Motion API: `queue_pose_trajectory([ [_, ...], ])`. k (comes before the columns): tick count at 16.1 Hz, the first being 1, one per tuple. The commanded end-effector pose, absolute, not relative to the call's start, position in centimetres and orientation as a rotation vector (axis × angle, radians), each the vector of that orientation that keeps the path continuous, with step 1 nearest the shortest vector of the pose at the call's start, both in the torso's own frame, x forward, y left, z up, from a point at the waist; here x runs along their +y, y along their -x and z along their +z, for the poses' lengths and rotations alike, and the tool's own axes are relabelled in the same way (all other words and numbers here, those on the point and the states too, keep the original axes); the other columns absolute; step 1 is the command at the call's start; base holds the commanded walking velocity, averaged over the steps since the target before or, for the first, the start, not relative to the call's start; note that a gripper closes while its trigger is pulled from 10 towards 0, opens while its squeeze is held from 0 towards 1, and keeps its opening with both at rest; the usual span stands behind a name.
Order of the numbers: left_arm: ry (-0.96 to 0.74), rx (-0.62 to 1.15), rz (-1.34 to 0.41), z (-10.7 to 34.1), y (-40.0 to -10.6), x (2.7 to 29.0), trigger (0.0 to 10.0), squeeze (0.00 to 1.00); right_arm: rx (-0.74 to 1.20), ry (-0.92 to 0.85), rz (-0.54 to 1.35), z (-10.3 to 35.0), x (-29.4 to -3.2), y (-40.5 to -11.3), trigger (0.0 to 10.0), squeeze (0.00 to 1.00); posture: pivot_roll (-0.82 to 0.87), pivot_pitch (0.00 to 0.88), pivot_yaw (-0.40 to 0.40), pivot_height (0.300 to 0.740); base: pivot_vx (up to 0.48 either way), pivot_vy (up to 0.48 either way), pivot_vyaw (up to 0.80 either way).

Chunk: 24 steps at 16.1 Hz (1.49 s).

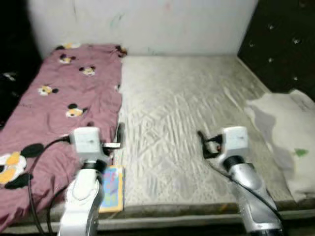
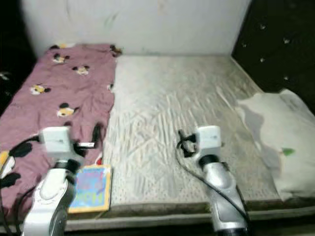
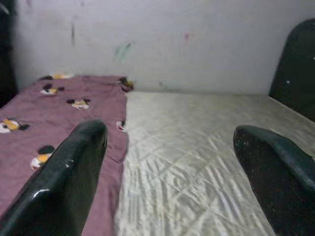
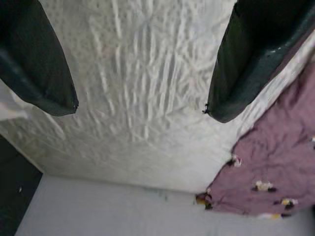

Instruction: Clean up the room

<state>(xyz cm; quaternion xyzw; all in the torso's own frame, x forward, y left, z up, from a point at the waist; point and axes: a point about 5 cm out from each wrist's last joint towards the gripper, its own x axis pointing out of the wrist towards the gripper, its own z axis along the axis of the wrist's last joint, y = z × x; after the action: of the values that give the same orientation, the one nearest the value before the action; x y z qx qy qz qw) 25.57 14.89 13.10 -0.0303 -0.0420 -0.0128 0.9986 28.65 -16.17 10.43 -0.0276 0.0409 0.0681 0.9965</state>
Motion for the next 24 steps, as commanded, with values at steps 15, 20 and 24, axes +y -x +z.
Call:
queue_pose_trajectory([
  [15,0.077,-0.055,0.069,12.73,-25.6,16.45,10.0,0.0,0.059,0.041,0.17,11.03,-15.04,-28.92,10.0,0.0,-0.08,0.0,-0.029,0.74,0.0,0.335,0.0],
  [20,0.089,-0.042,0.082,12.56,-25.41,16.59,10.0,0.0,0.061,0.042,0.171,10.96,-14.99,-28.85,10.0,0.0,-0.08,0.0,-0.03,0.74,0.0,0.48,0.0],
  [24,0.074,-0.07,0.07,12.88,-25.57,16.52,10.0,0.0,0.061,0.045,0.168,10.95,-15.03,-28.85,10.0,0.0,-0.08,0.0,-0.027,0.74,0.0,0.24,0.0],
])
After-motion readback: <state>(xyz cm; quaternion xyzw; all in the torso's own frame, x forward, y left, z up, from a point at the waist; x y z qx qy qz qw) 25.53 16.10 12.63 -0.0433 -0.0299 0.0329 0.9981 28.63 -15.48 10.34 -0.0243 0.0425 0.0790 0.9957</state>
